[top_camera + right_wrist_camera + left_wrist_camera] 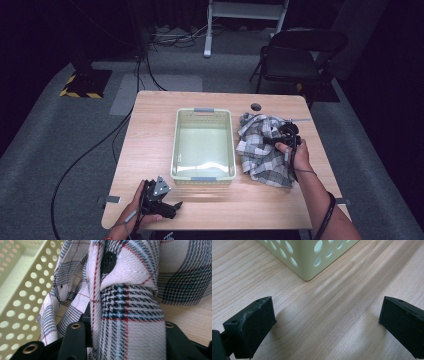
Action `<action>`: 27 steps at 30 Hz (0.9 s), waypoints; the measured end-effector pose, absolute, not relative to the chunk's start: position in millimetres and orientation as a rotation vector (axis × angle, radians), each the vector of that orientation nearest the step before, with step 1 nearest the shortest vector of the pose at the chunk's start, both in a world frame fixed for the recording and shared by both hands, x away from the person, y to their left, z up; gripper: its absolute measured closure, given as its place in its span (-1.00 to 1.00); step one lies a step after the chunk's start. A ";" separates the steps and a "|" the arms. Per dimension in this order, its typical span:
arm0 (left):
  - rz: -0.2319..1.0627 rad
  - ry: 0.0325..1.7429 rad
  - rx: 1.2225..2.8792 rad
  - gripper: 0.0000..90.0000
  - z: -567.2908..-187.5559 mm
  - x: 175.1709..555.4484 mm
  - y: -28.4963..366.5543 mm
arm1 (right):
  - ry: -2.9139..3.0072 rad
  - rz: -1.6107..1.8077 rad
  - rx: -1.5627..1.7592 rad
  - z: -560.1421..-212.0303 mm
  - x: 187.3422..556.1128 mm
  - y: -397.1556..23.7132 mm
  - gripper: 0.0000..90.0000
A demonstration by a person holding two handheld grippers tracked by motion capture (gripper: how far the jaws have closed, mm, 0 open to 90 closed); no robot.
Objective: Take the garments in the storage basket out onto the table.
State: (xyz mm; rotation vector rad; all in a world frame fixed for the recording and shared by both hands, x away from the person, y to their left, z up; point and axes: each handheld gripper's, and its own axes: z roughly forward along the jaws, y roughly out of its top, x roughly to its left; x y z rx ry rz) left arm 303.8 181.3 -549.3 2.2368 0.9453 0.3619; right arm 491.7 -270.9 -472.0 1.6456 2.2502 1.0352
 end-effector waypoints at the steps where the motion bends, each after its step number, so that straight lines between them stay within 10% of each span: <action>1: 0.361 0.948 2.237 -1.00 -549.3 303.7 181.2 | 2.251 1.035 1.642 -472.9 491.6 -271.4 0.29; 27: 0.362 0.945 2.237 -1.00 -549.3 303.8 181.3 | 2.286 0.888 1.544 -481.4 488.4 -268.5 -0.56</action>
